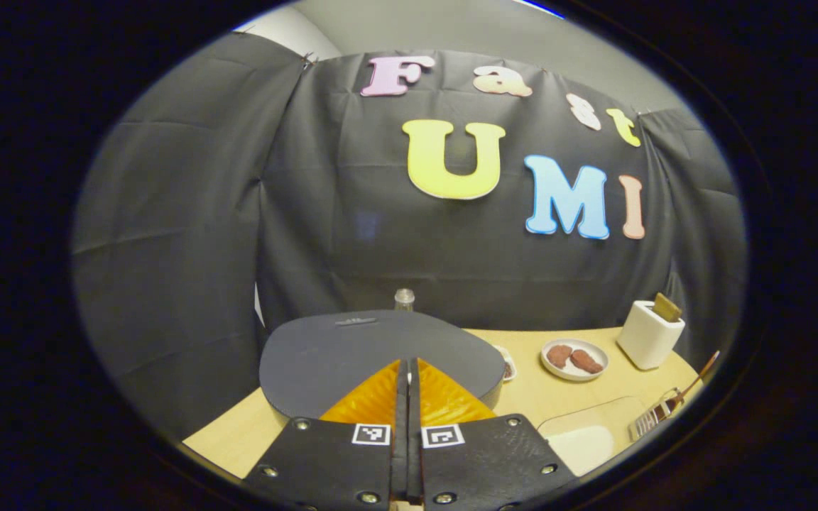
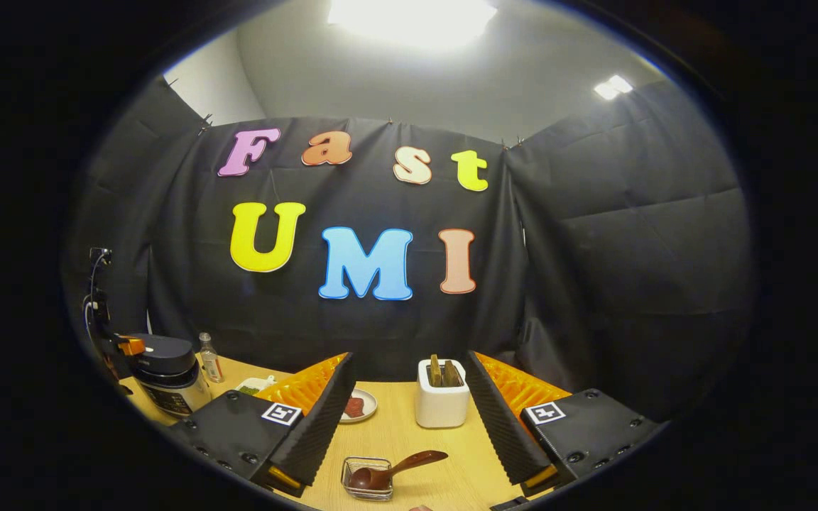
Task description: Close the left gripper, press the button to open the rice cooker; take a wooden spoon from the chopstick holder with the right hand, scoop a spoonful of rice and pour it into the rice cooker, then put the wooden spoon back into the chopstick holder.
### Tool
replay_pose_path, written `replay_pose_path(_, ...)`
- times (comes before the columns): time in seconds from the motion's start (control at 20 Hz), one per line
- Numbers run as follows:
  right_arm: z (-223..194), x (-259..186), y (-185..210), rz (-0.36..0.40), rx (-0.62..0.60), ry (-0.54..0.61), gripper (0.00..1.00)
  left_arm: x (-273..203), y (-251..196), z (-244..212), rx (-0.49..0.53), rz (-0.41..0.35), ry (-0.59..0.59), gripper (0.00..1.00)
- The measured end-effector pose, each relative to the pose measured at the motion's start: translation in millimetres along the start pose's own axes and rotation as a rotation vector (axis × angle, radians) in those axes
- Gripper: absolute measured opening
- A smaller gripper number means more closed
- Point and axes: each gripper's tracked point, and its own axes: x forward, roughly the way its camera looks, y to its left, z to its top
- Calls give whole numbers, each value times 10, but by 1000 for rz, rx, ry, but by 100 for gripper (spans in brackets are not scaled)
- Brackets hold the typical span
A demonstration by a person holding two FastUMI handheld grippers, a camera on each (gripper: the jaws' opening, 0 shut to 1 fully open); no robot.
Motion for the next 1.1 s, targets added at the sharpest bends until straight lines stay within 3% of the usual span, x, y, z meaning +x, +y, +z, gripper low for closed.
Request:
replay_pose_path(0.25, -67, 33, -18, 18, 12, 9, 94, -197, 90, 710, 50, 58, -148, 0)
replay_pose_path(0.3, -93, 45, -24, 20, 18, 14, 99, -293, 109, 870, 48, 67, -185, 0)
replay_pose_path(0.35, -123, 62, -33, 24, 23, 19, 94, -373, 96, 980, 36, 70, -206, 0)
replay_pose_path(0.45, -186, 109, -44, 31, 33, 31, 98, -540, 128, 1227, 17, 79, -252, 22)
replay_pose_path(0.7, -496, 247, -61, 50, 57, 88, 98, -979, 211, 1649, 27, 110, -359, 77)
replay_pose_path(0.8, -679, 311, -56, 57, 81, 131, 94, -1157, 218, 1757, 40, 115, -381, 78)
replay_pose_path(0.95, -853, 394, -80, 57, 98, 163, 98, -1355, 237, 1792, 62, 123, -397, 77)
replay_pose_path(1.0, -905, 425, -88, 56, 99, 171, 93, -1408, 244, 1806, 72, 125, -400, 77)
replay_pose_path(1.1, -1034, 485, -106, 57, 105, 193, 98, -1511, 305, 1805, 90, 138, -402, 80)
